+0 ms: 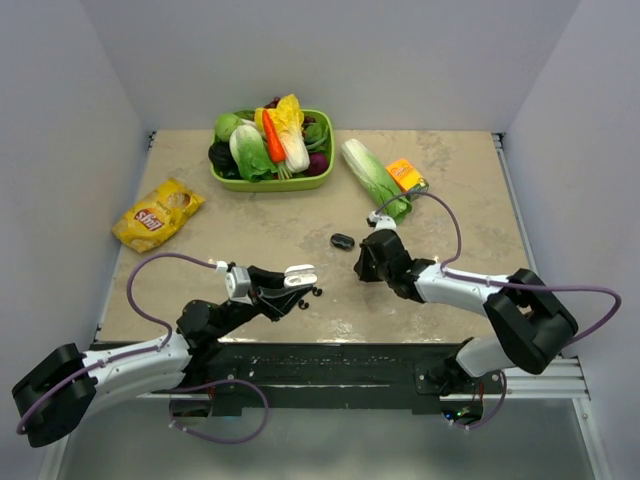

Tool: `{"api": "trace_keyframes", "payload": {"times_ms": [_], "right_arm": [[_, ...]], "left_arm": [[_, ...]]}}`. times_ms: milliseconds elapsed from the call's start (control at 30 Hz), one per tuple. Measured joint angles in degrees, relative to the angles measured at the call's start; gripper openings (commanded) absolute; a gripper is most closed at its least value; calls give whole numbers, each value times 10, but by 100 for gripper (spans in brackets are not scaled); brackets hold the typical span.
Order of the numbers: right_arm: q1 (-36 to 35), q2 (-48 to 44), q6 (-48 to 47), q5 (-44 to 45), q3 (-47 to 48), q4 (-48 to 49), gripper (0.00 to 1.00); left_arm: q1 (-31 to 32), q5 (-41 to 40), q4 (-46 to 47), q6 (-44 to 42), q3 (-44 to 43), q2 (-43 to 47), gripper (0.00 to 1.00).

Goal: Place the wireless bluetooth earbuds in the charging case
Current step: Adjust the earbud at the center of the board.

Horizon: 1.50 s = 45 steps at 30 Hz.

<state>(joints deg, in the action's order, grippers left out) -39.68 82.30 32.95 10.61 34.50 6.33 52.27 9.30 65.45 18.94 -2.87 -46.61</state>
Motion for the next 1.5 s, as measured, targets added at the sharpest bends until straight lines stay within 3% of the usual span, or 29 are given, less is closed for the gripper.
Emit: {"api": "trace_keyframes", "payload": {"times_ms": [100,233,267,433,633,733,867,967,1067,1500], "right_arm": [[0,3,-2,-20,18,-20,45],[0,1,-10,-35,23,-25,61],[0,0,-10,-38,21,-25,79],[0,-41,-12,-41,4,-23,82],[0,-72,-5,-15,-3,-17,71],[0,-81,-2,21,-11,-20,55],[1,-75,-4,55,-12,-25,22],[5,-56,-6,69,-12,-21,8],[8,-29,-4,82,-12,-17,0],[11,33,15,78,-6,5,0]], "left_arm": [[0,0,1,0,0,-5,0],[0,0,2,0,0,-20,0],[0,0,2,0,0,-21,0],[0,0,3,0,0,-22,0],[0,1,15,0,0,-42,0],[0,3,18,1,0,-53,0],[3,4,20,3,0,-54,0],[4,5,26,5,0,-54,0],[4,5,28,6,0,-54,0],[4,3,28,6,0,-34,0]]}}
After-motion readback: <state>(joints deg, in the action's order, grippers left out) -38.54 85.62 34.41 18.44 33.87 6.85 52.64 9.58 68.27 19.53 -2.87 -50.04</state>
